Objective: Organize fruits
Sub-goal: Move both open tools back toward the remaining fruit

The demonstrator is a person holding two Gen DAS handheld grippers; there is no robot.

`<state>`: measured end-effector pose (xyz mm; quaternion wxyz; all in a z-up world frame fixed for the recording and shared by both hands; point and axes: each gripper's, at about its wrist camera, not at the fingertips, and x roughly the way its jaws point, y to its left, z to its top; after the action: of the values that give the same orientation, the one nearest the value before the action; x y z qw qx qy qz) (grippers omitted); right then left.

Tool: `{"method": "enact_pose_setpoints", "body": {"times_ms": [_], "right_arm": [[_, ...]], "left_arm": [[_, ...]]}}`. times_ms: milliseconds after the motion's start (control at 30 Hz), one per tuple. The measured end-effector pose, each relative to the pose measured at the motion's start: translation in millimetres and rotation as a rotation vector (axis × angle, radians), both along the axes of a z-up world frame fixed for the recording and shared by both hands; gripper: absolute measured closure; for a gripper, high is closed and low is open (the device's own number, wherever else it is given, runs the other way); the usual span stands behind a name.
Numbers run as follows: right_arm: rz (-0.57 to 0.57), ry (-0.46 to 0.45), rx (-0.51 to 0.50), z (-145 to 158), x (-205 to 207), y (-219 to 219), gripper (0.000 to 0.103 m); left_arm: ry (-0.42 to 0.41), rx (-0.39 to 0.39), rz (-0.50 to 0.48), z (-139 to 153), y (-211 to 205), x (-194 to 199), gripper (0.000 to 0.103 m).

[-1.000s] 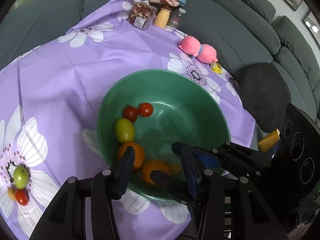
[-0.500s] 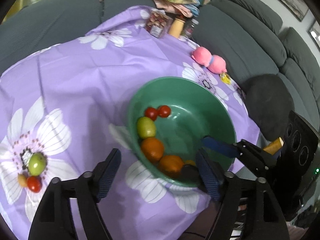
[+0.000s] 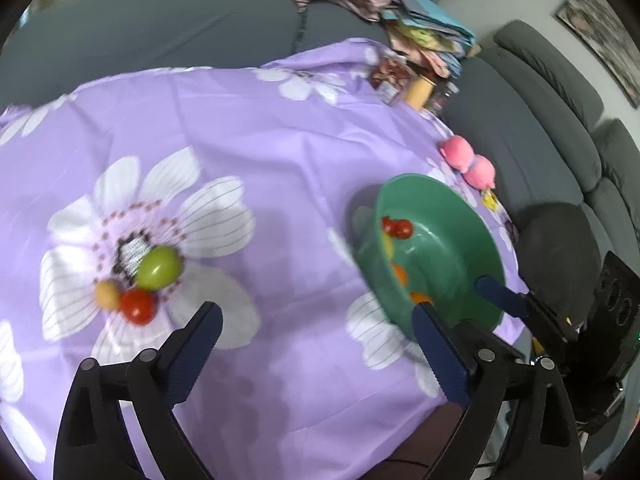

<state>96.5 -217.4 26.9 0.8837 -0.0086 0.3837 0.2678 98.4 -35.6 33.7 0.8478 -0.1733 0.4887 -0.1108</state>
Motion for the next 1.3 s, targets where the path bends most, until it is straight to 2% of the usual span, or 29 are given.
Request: {"method": "enact_pose_setpoints", "body": {"times_ms": [500,967,1300], "right_arm": [[0.150,0.013,-0.063,-1,-17,63,0.029],[0.225,0.053,-0.124,-17,-20,104,0.029],[0.251,0.084,-0.133,-29,-10,125,0.029]], "left_arm": [[0.048,-0.051,0.136,-24,64,-41,0.008],[0.050,-0.108,0.153,-37,91,-49,0.008],[0.055,-0.085,0.155,-40,103,-46,0.008]]}}
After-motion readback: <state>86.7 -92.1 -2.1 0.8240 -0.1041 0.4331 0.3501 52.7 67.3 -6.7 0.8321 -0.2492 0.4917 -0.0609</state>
